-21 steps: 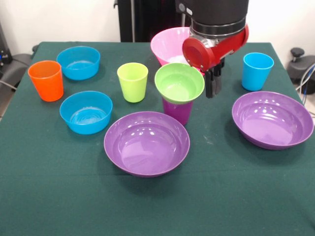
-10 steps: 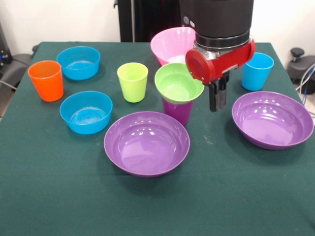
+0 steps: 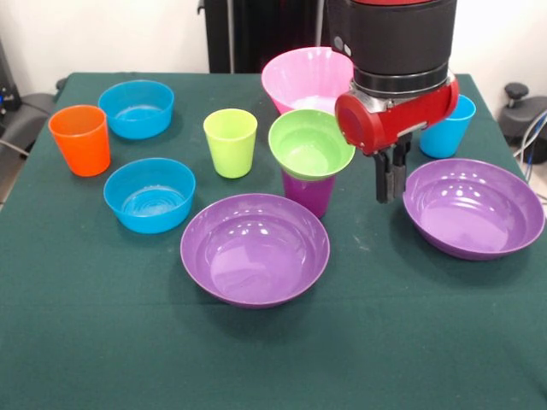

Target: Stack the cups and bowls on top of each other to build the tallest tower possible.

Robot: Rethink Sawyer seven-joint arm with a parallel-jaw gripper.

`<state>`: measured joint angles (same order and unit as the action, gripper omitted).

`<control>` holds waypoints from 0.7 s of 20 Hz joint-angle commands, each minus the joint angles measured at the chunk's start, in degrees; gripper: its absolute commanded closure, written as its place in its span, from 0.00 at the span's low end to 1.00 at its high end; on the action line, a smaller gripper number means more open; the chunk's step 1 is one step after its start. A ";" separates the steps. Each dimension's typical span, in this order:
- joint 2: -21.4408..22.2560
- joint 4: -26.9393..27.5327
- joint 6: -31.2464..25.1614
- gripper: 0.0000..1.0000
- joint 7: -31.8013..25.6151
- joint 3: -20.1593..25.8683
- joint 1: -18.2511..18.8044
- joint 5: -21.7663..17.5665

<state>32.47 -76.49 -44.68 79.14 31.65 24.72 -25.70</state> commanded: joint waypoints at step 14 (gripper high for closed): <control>-1.64 1.18 3.15 0.00 7.96 -3.35 -2.82 0.14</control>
<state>31.93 -76.27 -42.69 80.09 31.28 23.49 -25.60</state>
